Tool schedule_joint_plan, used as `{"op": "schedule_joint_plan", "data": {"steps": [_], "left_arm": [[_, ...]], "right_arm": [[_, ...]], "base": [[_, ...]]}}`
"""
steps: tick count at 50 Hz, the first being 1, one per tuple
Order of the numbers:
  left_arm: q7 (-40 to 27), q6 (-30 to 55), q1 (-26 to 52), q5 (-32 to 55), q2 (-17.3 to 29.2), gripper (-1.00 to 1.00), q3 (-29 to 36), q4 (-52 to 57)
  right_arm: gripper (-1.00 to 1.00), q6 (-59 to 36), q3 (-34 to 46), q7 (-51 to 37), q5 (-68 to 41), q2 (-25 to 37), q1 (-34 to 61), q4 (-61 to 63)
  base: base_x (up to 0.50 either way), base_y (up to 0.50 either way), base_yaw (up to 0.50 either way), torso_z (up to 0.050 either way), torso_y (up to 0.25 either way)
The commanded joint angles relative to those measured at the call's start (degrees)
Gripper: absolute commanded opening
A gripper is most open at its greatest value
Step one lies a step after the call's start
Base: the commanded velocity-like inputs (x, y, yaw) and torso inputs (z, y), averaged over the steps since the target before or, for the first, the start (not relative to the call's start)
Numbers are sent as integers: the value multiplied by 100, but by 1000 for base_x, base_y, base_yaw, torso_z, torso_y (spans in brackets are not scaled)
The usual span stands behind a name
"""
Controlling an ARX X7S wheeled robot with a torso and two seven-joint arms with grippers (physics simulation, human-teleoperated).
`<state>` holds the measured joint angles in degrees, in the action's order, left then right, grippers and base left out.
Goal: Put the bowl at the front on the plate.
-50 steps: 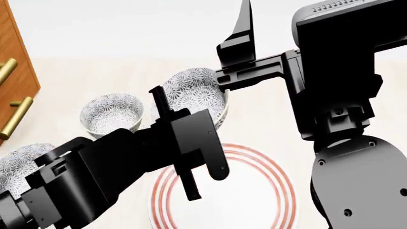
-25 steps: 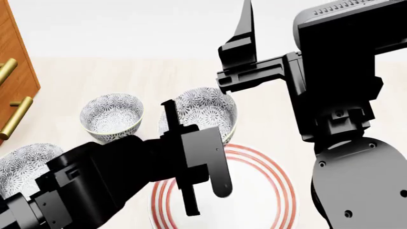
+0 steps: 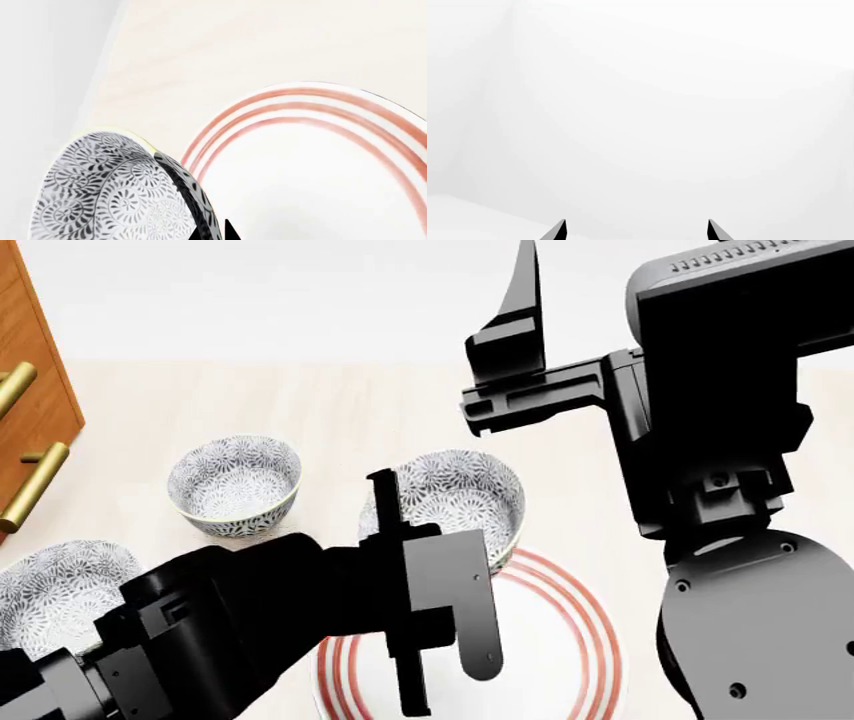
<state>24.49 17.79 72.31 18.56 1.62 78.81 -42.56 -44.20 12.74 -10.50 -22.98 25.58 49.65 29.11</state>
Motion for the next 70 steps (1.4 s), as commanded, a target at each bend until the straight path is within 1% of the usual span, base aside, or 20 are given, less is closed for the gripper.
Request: {"op": "schedule_joint_plan", "data": {"steps": [1,6,17,22,31,32,70], "left_arm": [[139,-168,-42,14,-124,-100,101,-200],[130,-222,-58,94,-151,-100,208,-264],[-4,-306,-61,489,-159,-100,772,-318],[-53,-302,-108,578,-160,-100,914,-270],[-57,-412,-114,649,-160,-100,962,-234],[71,-479,-121,649,-159,-100,992,-231],[50,-489,-336,490,-161,-100,995,-207]], "right_arm": [[100,6,-5,-16,-16,11,-8,7],[100,13,-13,-29,-21,23,-34,26],[100,48,-31,-50,-30,41,-91,36],[100,96,39,-38,22,61,-122,-15],[100,113,30,-35,-3,65,-121,-13],[100,115,33,-36,-2,68,-133,-13],[100,211,-37,-97,-59,97,-262,-28]], "base": [[0,0,0,0,0],[0,0,0,0,0],[0,0,0,2,0],[0,0,0,0,0],[0,0,0,0,1],[0,0,0,0,0],[0,0,0,0,0]]}}
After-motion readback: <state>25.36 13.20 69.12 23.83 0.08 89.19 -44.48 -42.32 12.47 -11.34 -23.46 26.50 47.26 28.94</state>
